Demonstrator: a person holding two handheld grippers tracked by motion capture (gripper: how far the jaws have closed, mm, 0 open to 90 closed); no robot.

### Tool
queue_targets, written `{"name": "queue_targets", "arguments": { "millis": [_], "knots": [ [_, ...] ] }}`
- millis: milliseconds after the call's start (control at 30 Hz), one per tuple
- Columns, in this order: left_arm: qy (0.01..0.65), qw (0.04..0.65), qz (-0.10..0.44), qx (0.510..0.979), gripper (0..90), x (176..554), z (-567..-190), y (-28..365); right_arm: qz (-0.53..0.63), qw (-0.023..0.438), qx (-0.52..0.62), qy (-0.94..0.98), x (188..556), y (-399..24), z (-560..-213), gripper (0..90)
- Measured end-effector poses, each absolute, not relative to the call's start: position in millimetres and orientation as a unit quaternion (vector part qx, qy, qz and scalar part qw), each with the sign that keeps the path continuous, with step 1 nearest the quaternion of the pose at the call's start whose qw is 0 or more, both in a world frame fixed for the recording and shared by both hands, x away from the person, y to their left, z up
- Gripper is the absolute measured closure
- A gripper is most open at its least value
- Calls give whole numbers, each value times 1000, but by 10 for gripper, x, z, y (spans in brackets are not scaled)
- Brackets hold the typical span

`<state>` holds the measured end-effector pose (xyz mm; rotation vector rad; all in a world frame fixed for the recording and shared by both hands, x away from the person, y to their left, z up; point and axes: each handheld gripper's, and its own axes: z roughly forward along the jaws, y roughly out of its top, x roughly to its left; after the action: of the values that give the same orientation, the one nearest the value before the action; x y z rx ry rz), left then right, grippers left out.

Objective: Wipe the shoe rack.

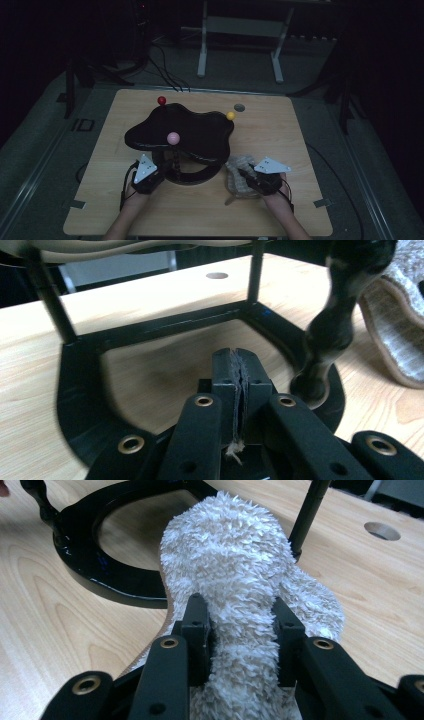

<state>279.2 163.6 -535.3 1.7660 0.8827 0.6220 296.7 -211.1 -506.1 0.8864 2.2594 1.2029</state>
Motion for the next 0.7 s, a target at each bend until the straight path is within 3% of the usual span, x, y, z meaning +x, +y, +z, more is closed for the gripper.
{"name": "queue_targets", "arguments": {
  "millis": [233, 700],
  "knots": [
    [359, 516, 273, 729, 880, 2758, -5342, 1470, 427, 214, 324, 817, 2909, -2227, -5072, 680],
    [339, 531, 249, 736, 858, 2594, -5353, 1145, 434, 214, 339, 807, 2858, -2297, -5081, 680]
  ]
}}
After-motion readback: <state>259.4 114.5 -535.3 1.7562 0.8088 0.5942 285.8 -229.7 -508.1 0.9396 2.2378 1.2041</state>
